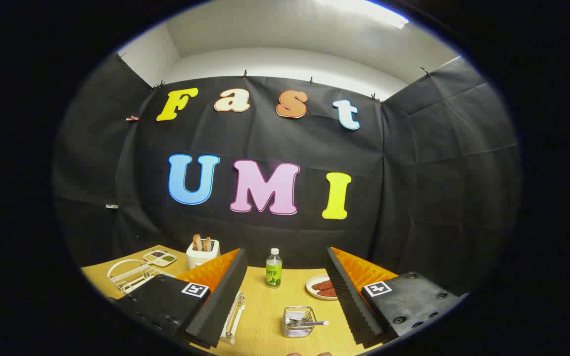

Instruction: Take the plate from the dish rack, then take the spoon from the basket and place it into the plate.

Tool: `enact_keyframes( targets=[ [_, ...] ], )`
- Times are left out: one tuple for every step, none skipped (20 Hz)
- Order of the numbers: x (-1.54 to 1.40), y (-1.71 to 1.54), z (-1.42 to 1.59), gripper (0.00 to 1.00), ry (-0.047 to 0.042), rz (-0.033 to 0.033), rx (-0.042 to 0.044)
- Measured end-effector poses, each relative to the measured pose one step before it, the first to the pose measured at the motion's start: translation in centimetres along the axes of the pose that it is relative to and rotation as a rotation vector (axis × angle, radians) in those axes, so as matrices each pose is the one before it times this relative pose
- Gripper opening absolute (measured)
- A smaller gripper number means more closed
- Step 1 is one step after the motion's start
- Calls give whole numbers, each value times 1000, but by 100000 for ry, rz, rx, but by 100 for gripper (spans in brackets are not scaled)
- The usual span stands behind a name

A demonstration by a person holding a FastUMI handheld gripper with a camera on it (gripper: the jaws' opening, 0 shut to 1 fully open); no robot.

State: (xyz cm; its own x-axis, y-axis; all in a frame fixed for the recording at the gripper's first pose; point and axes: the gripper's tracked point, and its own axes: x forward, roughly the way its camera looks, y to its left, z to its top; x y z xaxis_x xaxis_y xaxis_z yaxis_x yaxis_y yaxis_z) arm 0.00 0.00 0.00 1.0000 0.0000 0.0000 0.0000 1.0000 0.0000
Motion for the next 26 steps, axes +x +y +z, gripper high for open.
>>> enact_keyframes(
  targets=[
    [152,122,-97,97,214,232,130],
    [46,70,-34,97,49,262,-293],
    [59,49,-148,97,164,351,-462],
    [36,126,-130,97,301,550,-156],
    [83,189,-141,97,351,600,287],
    [-23,95,-64,97,306,291,343],
    [82,58,-185,97,380,364,289],
    [2,114,-185,97,498,225,241],
    [20,44,-343,97,932,112,250],
    [7,105,-131,97,622,398,395],
    [107,119,-158,97,473,68,392],
    [18,-20,-69,97,253,12,209],
    [6,29,-12,97,95,-19,18],
    [52,-8,-50,97,126,40,-103],
    [100,38,-126,97,136,200,-98],
    [20,105,-83,97,320,282,-24],
    [116,93,-223,97,685,236,-43],
    [83,140,-125,97,615,401,12],
    [34,119,-139,97,424,244,63],
    [63,114,14,97,246,182,120],
    [66,173,-90,97,95,300,142],
    [80,165,39,97,235,309,-2],
    [163,251,-102,97,237,602,-170],
    [220,397,-28,97,616,807,-404],
    [223,450,-128,97,641,1012,-685],
    [351,419,-22,97,389,981,-949]
  ],
)
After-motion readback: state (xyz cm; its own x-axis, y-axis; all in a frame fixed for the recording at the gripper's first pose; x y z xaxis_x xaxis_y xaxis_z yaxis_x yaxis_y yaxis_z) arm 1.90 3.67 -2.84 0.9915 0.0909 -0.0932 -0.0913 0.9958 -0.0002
